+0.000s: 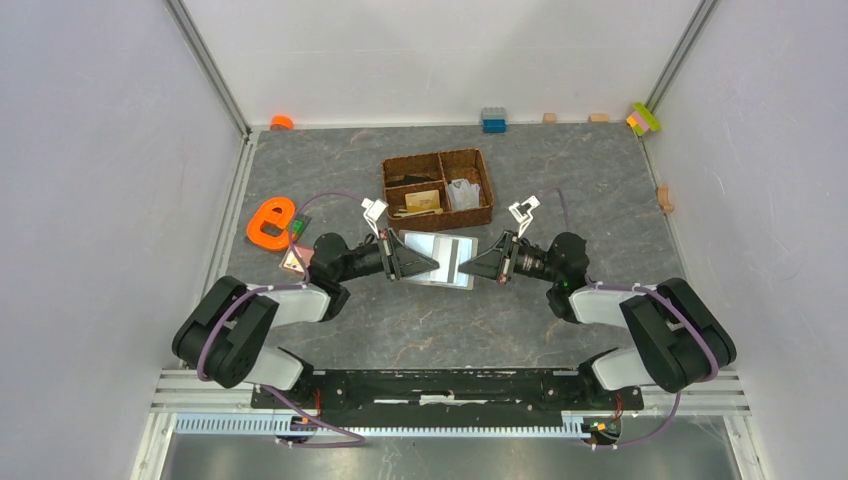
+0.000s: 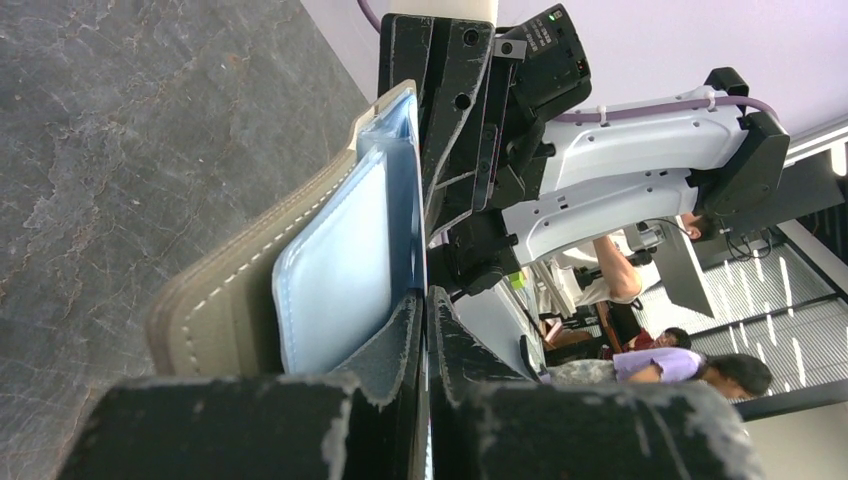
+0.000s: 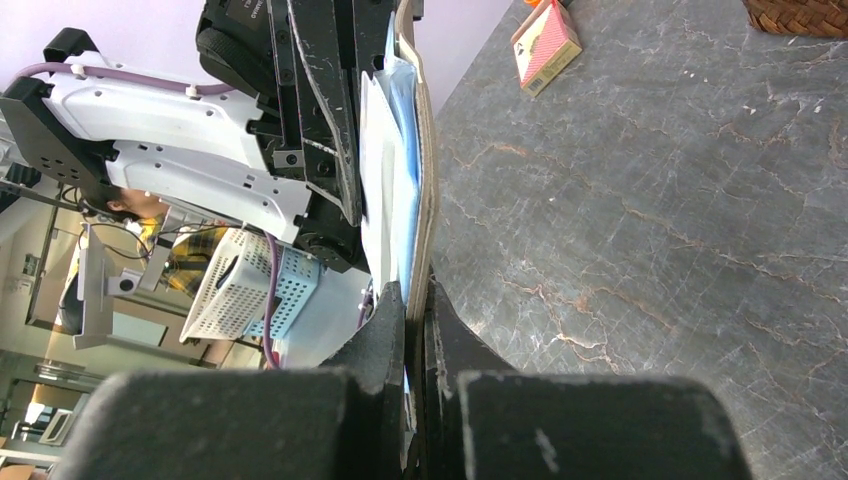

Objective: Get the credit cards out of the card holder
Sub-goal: Remove the credit card from the card holder.

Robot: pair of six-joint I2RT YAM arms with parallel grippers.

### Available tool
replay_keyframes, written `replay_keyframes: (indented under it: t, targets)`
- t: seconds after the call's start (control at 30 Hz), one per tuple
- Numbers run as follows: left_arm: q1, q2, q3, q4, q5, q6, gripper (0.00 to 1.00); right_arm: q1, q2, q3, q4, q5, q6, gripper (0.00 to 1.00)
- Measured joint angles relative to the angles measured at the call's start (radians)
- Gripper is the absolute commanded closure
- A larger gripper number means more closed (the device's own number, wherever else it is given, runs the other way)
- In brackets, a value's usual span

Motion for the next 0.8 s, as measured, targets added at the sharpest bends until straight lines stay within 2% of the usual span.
replay_keyframes:
  t: [0.1,0.57,0.8]
  targets:
    - [0.007,0.0,-0.002,0.005,0.0,-0.002,0.98,-0.002,0.0,0.0,0.005,-0.001,0.003,1.0]
    - [0.071,-0.053,-0.036,-0.028,-0.037,-0.002,0.98,-0.047,0.0,-0.01,0.016,-0.002,0.019,1.0]
    - [0.09,-0.135,-0.044,-0.149,-0.095,0.03,0.98,-0.086,-0.014,-0.024,-0.073,0.032,-0.034,1.0]
